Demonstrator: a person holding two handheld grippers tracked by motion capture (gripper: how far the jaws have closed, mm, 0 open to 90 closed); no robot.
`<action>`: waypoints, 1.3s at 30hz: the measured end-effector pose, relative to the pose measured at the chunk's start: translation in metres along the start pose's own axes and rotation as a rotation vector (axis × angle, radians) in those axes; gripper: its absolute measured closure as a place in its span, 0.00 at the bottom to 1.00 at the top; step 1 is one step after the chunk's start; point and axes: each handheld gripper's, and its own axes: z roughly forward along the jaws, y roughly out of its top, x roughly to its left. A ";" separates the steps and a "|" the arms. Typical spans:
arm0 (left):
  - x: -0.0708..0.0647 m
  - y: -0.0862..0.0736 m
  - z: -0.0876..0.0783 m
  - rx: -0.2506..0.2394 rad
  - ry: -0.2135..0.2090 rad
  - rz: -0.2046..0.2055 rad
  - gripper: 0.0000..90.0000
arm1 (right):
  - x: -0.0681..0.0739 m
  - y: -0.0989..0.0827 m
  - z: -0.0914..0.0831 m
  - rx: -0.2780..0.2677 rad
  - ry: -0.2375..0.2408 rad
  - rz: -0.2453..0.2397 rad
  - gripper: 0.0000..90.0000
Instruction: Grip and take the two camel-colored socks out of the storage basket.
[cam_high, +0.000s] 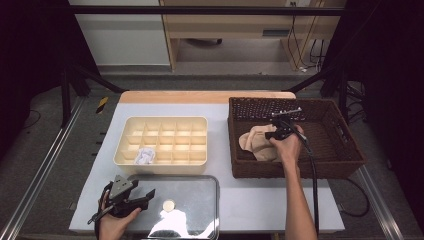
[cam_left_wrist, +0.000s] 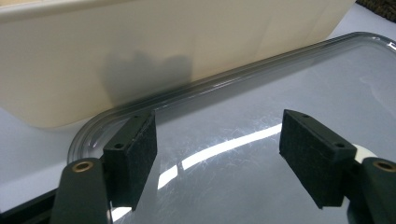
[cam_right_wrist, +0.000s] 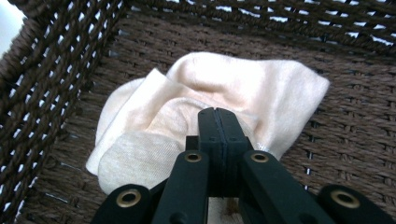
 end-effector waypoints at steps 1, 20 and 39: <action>0.000 0.000 0.000 0.000 0.001 0.001 0.30 | 0.000 0.000 -0.001 -0.007 -0.001 0.004 1.00; -0.002 0.000 0.002 0.007 -0.003 0.006 0.30 | -0.003 0.001 0.007 -0.009 -0.039 0.030 0.63; -0.001 0.000 0.002 0.007 -0.003 0.003 0.30 | -0.005 0.008 -0.025 -0.256 -0.066 0.010 0.99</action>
